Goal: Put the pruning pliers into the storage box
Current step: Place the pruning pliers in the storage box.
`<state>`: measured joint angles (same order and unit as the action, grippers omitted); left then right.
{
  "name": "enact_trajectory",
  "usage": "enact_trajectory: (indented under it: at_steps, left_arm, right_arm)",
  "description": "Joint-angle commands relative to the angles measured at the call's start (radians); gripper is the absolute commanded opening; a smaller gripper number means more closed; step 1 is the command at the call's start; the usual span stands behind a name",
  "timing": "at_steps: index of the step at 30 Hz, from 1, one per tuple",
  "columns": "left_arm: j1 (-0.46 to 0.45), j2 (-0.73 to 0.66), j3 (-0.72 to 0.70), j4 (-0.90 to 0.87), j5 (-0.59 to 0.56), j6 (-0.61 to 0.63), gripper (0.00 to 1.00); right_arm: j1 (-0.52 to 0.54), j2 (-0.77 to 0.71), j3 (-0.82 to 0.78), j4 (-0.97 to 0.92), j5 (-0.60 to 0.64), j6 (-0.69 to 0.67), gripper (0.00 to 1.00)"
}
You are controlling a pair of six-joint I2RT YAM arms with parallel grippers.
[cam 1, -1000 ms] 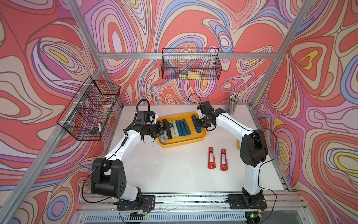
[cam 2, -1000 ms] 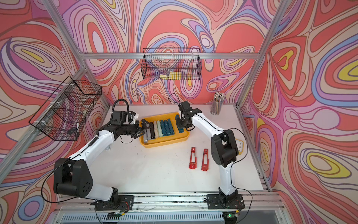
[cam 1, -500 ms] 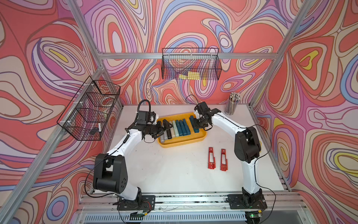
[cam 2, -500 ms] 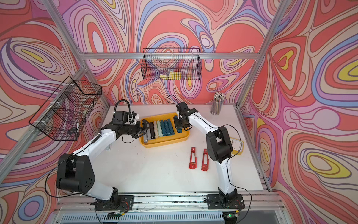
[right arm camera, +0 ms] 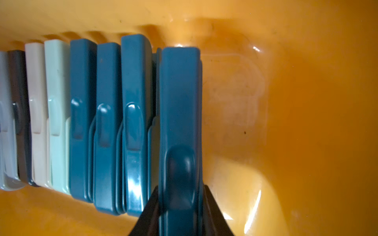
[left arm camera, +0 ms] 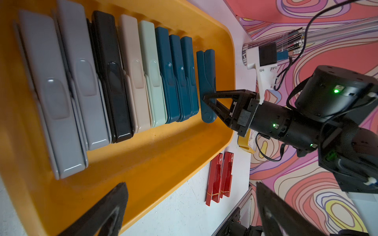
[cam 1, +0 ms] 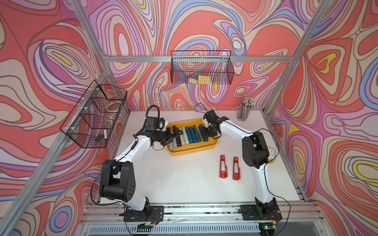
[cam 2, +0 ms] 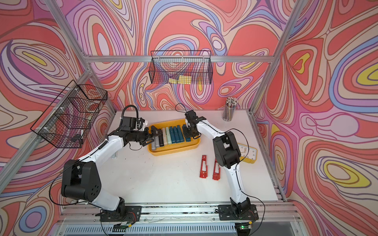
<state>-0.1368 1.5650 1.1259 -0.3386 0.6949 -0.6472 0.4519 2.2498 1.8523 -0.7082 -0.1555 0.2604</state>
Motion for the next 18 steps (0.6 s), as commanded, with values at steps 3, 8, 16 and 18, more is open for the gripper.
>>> enact_trajectory:
  at_steps: [3, 8, 16, 18]
  left_arm:
    - [0.000, 0.013, 0.027, 0.025, 0.005, 0.007, 0.99]
    - [0.000, 0.028, 0.032, 0.041, 0.003, 0.003, 0.99]
    - [0.000, 0.053, 0.045, 0.045, -0.003, 0.001, 0.99]
    - [0.000, 0.050, 0.042, 0.045, -0.005, 0.001, 0.99]
  right_arm:
    - [-0.005, 0.024, 0.045, 0.021, 0.006, 0.004, 0.00]
    - [-0.005, 0.048, 0.068, 0.015, 0.011, 0.000, 0.00]
    - [-0.005, 0.076, 0.091, 0.004, 0.018, 0.002, 0.00]
    - [-0.005, 0.086, 0.099, 0.000, 0.018, 0.002, 0.00]
